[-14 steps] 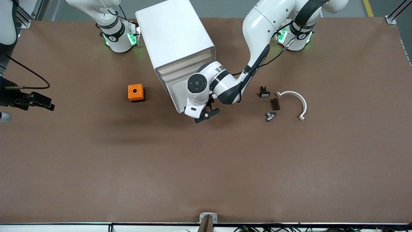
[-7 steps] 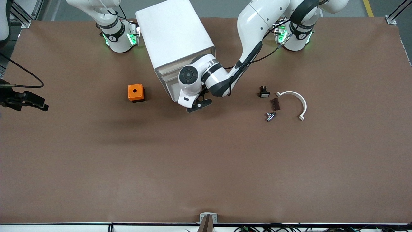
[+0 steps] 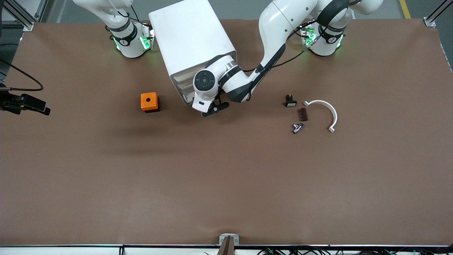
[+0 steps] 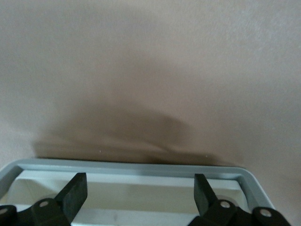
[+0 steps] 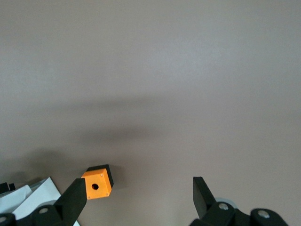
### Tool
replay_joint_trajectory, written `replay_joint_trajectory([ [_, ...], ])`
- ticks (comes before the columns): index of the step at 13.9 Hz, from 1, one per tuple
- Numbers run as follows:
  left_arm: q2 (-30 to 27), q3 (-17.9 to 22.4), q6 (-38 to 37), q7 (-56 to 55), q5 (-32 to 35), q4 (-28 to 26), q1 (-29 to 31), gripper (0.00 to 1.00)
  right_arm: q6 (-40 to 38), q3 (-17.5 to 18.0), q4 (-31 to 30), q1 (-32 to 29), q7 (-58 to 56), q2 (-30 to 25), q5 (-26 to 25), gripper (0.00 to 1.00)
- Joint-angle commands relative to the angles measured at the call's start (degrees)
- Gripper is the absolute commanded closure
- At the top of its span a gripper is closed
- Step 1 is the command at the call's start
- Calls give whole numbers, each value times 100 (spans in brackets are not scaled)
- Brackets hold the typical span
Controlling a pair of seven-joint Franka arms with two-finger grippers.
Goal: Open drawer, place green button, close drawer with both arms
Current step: 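Press the drawer fully closed with the left gripper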
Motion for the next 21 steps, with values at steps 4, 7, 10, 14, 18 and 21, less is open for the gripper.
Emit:
replay_joint_trajectory([
  [4,-138,-44,-69,-77,-626,-152,1,0,-247,86,-144,80,-112,-385,-51,0],
  [7,-138,-44,-69,-86,-924,-160,1,0,-186,85,-311,238,-112,-570,-279,0],
  [10,-138,-36,-69,10,-969,-196,44,0,-178,77,-434,230,-121,-762,-279,0],
  [14,-312,43,-69,20,-418,-204,193,0,-133,77,-575,204,-129,-939,-279,0],
  [18,-874,61,-243,10,-214,-213,729,0,-133,59,-715,142,-243,-1105,-279,0],
  [21,-1629,43,-1480,710,225,-117,1317,1,-99,50,-733,142,-252,-1115,-279,0],
])
